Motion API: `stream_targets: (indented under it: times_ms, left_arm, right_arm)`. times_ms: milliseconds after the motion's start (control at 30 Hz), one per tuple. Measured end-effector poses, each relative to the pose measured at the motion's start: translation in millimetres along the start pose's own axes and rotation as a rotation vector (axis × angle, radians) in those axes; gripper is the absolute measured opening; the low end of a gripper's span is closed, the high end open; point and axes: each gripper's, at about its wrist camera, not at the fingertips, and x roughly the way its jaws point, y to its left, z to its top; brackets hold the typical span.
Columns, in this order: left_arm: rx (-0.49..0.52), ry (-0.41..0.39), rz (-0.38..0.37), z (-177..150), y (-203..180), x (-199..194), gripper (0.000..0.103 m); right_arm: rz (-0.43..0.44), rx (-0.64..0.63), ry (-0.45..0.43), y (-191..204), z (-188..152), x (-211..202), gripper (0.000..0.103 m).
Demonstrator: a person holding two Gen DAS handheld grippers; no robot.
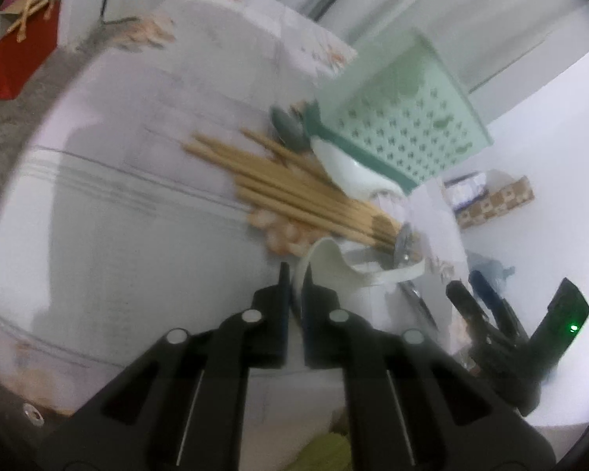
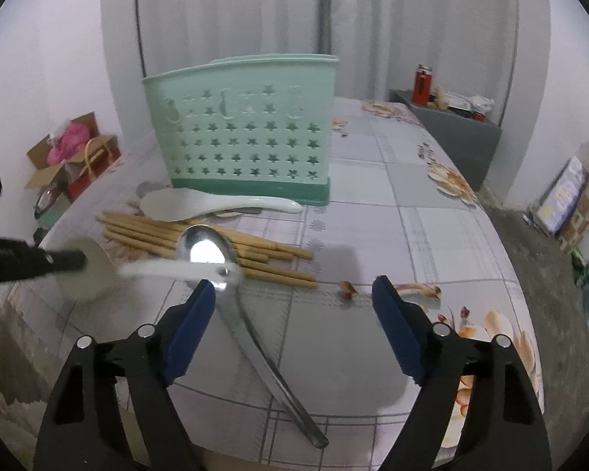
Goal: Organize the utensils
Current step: 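Grasp the metal spoon with the right gripper while the left carries the ladle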
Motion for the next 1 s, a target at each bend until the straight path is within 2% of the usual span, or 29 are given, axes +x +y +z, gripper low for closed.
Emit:
stream_targets:
  times_ms: [233, 300, 533, 733, 800, 833, 1000]
  left_arm:
    - [0.031, -0.155, 0.098, 7, 28, -46, 0.003]
    - [0.022, -0.180, 0.113, 11, 34, -50, 0.003]
    - [0.017, -0.186, 0.097, 17, 44, -45, 0.003]
    - [0.034, -0.185, 0.070, 19, 48, -44, 0.003]
    - [0.045, -0.191, 0.066, 19, 48, -45, 0.003]
    - [0.051, -0.195, 0.066, 20, 48, -46, 0.003]
    - [0.087, -0.228, 0.053, 23, 43, -57, 0.003]
  right_arm:
    - [0.090, -0.102, 0.050, 24, 13, 19, 0.061]
    - [0.095, -0.138, 0.066, 33, 18, 27, 0.061]
    - [0.040, -0.276, 0.105, 66, 16, 50, 0.061]
    - [0.050, -0.282, 0.132, 68, 21, 67, 0.061]
    - [0.067, -0.277, 0.151, 66, 25, 70, 0.054]
    - [0.083, -0.272, 0.163, 65, 26, 71, 0.044]
    - [0.106, -0.250, 0.158, 62, 30, 68, 0.044]
